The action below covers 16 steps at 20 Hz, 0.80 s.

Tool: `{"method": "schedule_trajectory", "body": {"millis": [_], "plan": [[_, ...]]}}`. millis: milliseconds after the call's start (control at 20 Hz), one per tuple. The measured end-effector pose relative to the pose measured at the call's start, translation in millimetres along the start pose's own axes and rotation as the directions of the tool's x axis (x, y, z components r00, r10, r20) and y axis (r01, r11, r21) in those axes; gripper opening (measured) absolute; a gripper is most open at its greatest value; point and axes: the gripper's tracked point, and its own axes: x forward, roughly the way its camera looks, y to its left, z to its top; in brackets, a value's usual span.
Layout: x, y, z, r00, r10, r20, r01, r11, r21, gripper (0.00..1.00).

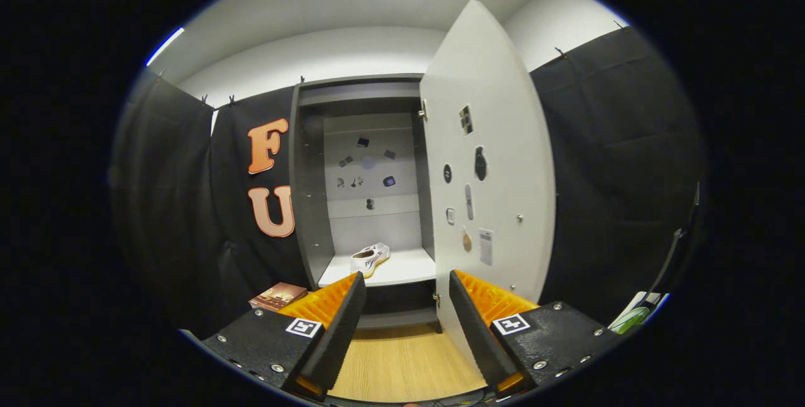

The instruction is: Open the shoe cabinet door, grab the shoes and put them into the shoe cabinet, then close the shoe cabinet door.

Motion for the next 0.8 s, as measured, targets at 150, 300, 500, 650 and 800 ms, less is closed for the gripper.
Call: {"method": "schedule_trajectory", "body": {"millis": [150,300,500,650,800], "plan": [[-7.8,-39.7,9.7,1.0,-0.015,0.002,0.015,1.0,0.003,0.84],[-7.7,-78.3,18.2,0.999,-0.029,0.015,0.029,0.999,0.014,0.84],[-5.1,-126.4,26.7,0.999,-0.048,0.025,0.047,0.998,0.042,0.84],[6.9,-149.6,18.9,0.999,-0.043,0.002,0.043,0.999,0.032,0.84],[23.4,-156.2,16.6,1.0,-0.012,-0.005,0.012,1.0,0.007,0.85]]}}
